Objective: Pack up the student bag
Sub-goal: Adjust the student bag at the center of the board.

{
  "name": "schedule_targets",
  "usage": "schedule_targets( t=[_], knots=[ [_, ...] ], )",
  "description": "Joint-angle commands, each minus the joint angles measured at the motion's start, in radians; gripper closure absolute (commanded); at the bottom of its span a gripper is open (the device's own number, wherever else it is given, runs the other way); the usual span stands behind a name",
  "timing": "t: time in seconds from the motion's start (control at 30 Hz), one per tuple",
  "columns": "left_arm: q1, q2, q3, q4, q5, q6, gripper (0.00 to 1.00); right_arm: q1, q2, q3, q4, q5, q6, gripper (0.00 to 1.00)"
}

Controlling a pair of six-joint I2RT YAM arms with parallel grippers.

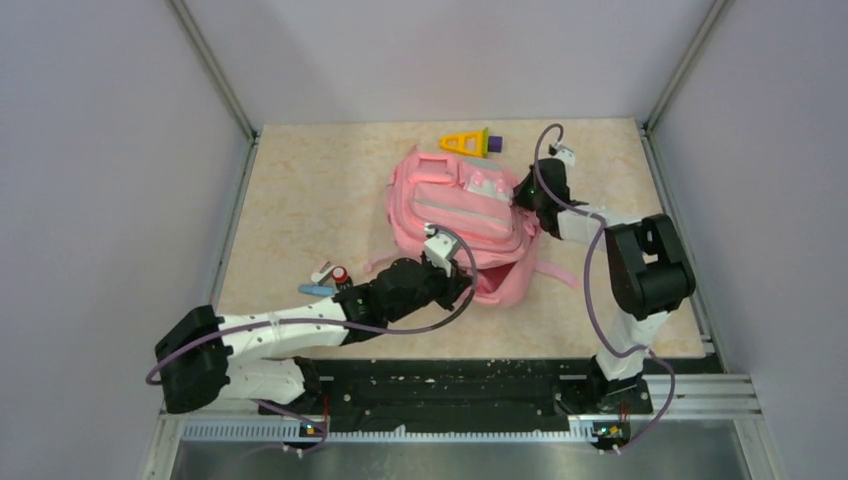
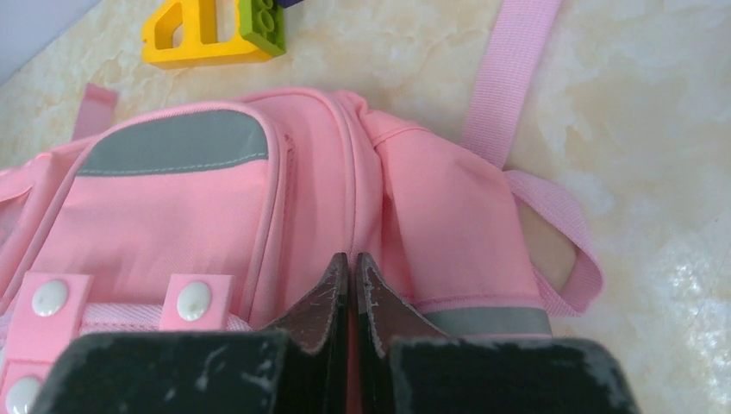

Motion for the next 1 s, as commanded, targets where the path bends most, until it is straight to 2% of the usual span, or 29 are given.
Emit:
schedule_targets(
  t=[0.0,0.1,0.13,0.2,0.23,0.33,0.43,0.67,0.73,0.8,0.87,0.97],
  knots=[
    [-0.104,0.111,0.099,0.232,0.146,-0.040,1.00,-0.003,0.045,0.067,-0.167,0.029,-0.145,1.00],
    [-0.119,0.168,0.150,0.227,0.153,-0.054,0.99,-0.004,0.010,0.112,-0.239,0.056,-0.210,1.00],
    [-0.119,0.171,0.155,0.220,0.148,-0.052,0.91,-0.003,-0.013,0.116,-0.262,0.067,-0.227,0.98],
    [-0.119,0.151,0.154,0.196,0.143,-0.039,0.59,-0.003,-0.068,0.113,-0.315,0.099,-0.256,0.87],
    [-0.119,0.134,0.155,0.166,0.110,-0.027,0.46,-0.004,-0.102,0.107,-0.341,0.110,-0.269,0.78],
    [-0.118,0.081,0.187,-0.001,0.102,0.036,0.22,-0.003,-0.224,0.071,-0.410,0.141,-0.274,0.41],
    [-0.116,0.020,0.211,-0.208,0.123,0.064,0.17,-0.002,-0.337,0.020,-0.479,0.128,-0.255,0.25],
    [-0.113,-0.138,0.210,-0.484,0.383,0.060,0.10,-0.001,-0.598,-0.170,-0.534,-0.009,-0.141,0.21],
    [-0.111,-0.185,0.202,-0.529,0.332,0.039,0.08,-0.001,-0.656,-0.224,-0.553,-0.060,-0.107,0.21],
    [-0.089,-0.233,0.189,-0.570,0.221,0.011,0.04,-0.001,-0.709,-0.266,-0.589,-0.084,-0.071,0.21],
    [-0.014,-0.271,0.167,-0.597,0.150,-0.040,0.04,-0.001,-0.776,-0.310,-0.627,-0.130,-0.043,0.20],
    [0.135,-0.333,0.101,-0.566,0.123,-0.116,0.04,-0.001,-0.889,-0.375,-0.685,-0.198,0.002,0.20]
  ],
)
